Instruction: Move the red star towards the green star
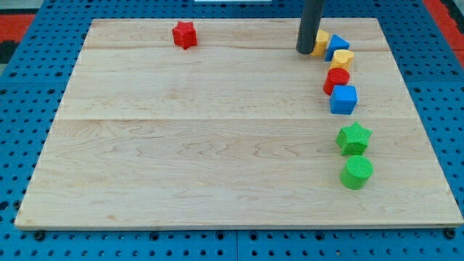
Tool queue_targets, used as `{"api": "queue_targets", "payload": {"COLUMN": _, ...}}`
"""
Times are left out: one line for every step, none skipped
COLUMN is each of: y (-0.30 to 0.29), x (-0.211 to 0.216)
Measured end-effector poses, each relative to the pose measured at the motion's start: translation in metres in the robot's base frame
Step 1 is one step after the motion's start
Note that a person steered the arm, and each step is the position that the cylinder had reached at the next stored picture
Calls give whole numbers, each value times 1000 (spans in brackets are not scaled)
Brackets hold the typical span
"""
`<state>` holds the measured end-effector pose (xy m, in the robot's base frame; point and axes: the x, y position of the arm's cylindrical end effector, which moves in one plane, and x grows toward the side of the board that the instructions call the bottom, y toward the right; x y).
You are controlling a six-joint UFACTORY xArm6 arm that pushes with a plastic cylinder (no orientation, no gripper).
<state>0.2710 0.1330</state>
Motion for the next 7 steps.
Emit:
{"api": "queue_targets", "payload": {"y": 10, "x": -23}}
{"api": "queue_targets", "payload": {"y": 24, "x": -33}}
{"api": "queue_targets", "payload": {"y": 27, "x": -34}}
{"api": "queue_targets", "payload": {"y": -2, "x": 2}}
{"api": "queue_targets", "payload": {"y": -2, "x": 67}}
{"api": "queue_targets", "payload": {"y": -8, "x": 146}}
{"api": "queue_targets", "payload": {"y": -19, "x": 235}}
